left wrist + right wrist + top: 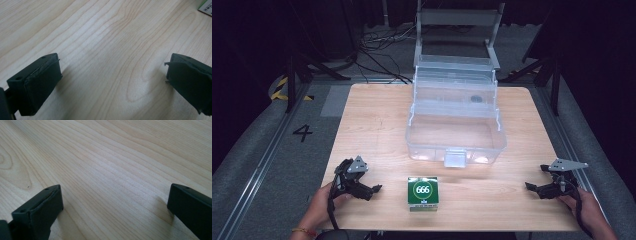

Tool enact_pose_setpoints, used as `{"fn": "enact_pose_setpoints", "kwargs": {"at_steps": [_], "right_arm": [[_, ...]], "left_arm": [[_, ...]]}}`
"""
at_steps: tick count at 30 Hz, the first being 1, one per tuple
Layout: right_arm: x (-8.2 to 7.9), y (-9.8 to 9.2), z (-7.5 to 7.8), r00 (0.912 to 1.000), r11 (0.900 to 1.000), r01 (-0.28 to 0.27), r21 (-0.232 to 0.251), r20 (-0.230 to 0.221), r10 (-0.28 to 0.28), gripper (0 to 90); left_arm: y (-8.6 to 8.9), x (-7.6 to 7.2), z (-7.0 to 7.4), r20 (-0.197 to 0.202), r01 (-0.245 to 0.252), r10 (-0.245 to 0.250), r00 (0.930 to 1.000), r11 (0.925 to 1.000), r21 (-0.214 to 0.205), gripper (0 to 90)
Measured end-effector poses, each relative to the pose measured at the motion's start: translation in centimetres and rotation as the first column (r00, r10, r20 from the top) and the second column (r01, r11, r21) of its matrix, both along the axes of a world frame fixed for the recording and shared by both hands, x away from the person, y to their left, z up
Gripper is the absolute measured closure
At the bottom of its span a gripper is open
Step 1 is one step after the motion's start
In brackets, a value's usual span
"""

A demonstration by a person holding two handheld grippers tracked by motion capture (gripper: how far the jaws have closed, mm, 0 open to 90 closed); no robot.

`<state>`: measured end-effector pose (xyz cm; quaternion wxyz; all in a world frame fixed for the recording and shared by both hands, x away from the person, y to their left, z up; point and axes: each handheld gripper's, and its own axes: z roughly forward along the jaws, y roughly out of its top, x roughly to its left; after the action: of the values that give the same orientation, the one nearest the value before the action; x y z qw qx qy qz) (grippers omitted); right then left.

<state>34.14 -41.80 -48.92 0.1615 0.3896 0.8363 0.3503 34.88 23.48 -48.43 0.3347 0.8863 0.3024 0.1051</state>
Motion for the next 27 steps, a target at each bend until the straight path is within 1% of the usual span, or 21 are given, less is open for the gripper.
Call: {"fn": "enact_pose_setpoints", "kwargs": {"at_steps": [2, 3, 4, 5, 7, 13, 14, 16, 17, 18, 19, 20, 21, 22, 23, 24, 25, 26, 27], "right_arm": [[0.0, 0.0, 0.0, 1.0, 1.0, -0.005, 0.0, 0.0, 0.005, 0.6], [0.0, 0.0, 0.0, 1.0, 1.0, -0.005, 0.0, 0.0, 0.005, 0.6], [0.0, 0.0, 0.0, 1.0, 1.0, -0.005, 0.0, 0.0, 0.005, 0.6], [0.0, 0.0, 0.0, 1.0, 1.0, -0.006, 0.0, 0.0, 0.006, 0.6], [0.0, 0.0, 0.0, 0.9999, 0.9999, -0.01, 0.0, 0.001, 0.01, 0.6], [0.0, 0.0, 0.0, 0.9999, 0.9999, -0.01, 0.0, 0.0, 0.01, 0.6], [0.0, 0.0, 0.0, 0.9999, 0.9999, -0.01, 0.0, 0.0, 0.01, 0.6], [0.0, 0.0, 0.0, 0.9999, 0.9999, -0.014, 0.0, 0.0, 0.014, 0.6], [0.1, 0.0, 0.0, 0.9999, 0.9999, -0.016, 0.0, 0.0, 0.016, 0.6], [0.1, 0.0, 0.0, 0.9998, 0.9998, -0.02, 0.001, 0.001, 0.02, 0.6], [0.1, 0.0, 0.0, 0.9998, 0.9998, -0.02, 0.001, 0.001, 0.02, 0.6], [0.1, 0.0, 0.0, 0.9998, 0.9998, -0.022, 0.0, 0.001, 0.022, 0.6], [0.1, -0.1, 0.0, 0.9997, 0.9997, -0.023, 0.0, 0.001, 0.023, 0.6], [0.1, -0.1, 0.0, 0.9997, 0.9997, -0.023, 0.0, 0.002, 0.023, 0.6], [0.1, 0.0, 0.0, 0.9997, 0.9997, -0.024, 0.0, 0.001, 0.024, 0.6], [0.1, 0.0, 0.0, 0.9997, 0.9997, -0.026, 0.0, 0.002, 0.026, 0.6], [0.1, 0.0, 0.0, 0.9996, 0.9996, -0.029, 0.0, 0.005, 0.029, 0.6], [0.1, -0.1, 0.0, 0.9995, 0.9996, -0.03, -0.001, 0.005, 0.03, 0.6], [0.1, 0.0, 0.0, 0.9995, 0.9995, -0.03, 0.0, 0.004, 0.03, 0.6]], "left_arm": [[-0.5, 0.7, 0.0, 0.002, 0.032, -0.032, 0.9995, 0.9995, 0.001, 0.1], [-0.5, 0.7, 0.0, 0.002, 0.032, -0.032, 0.9995, 0.9995, 0.001, 0.1], [-0.7, 1.1, 0.0, 0.001, 0.035, -0.035, 0.9994, 0.9994, -0.001, 0.1], [-0.8, 1.2, 0.0, 0.001, 0.038, -0.038, 0.9993, 0.9993, 0.007, 0.1], [-0.9, 1.3, 0.0, 0.001, 0.032, -0.032, 0.9995, 0.9995, 0.0, 0.2], [-1.2, 1.2, 0.1, -0.002, 0.019, -0.019, 0.9998, 0.9998, 0.01, 0.1], [-1.4, 1.2, 0.1, -0.008, 0.004, -0.004, 1.0, 0.9999, 0.014, 0.1], [-1.9, 1.4, 0.5, -0.03, -0.01, 0.011, 0.9995, 0.9988, 0.048, 0.1], [-2.1, 1.3, 0.6, -0.043, -0.028, 0.031, 0.9986, 0.9979, 0.058, 0.1], [-2.7, 1.3, 0.8, -0.064, -0.052, 0.058, 0.9963, 0.9952, 0.083, 0.3], [-2.7, 1.3, 0.8, -0.064, -0.052, 0.058, 0.9963, 0.9952, 0.083, 0.8], [-3.0, 1.2, 1.1, -0.089, -0.034, 0.044, 0.9951, 0.9939, 0.105, 0.8], [-3.3, 1.0, 1.4, -0.098, -0.006, 0.018, 0.995, 0.9923, 0.123, 3.0], [-3.6, 0.7, 1.6, -0.105, 0.036, -0.023, 0.9942, 0.9915, 0.125, 7.0], [-3.8, 0.5, 1.8, -0.107, 0.065, -0.052, 0.9929, 0.9899, 0.126, 13.9], [-4.0, 0.2, 2.0, -0.131, 0.111, -0.095, 0.9868, 0.9865, 0.12, 16.7], [-4.3, 0.0, 2.2, -0.145, 0.153, -0.137, 0.9799, 0.9827, 0.105, 15.2], [-4.5, -0.2, 2.4, -0.146, 0.172, -0.155, 0.9771, 0.978, 0.118, 17.8], [-4.6, -0.4, 2.6, -0.151, 0.184, -0.166, 0.9745, 0.9767, 0.111, 18.8]]}}
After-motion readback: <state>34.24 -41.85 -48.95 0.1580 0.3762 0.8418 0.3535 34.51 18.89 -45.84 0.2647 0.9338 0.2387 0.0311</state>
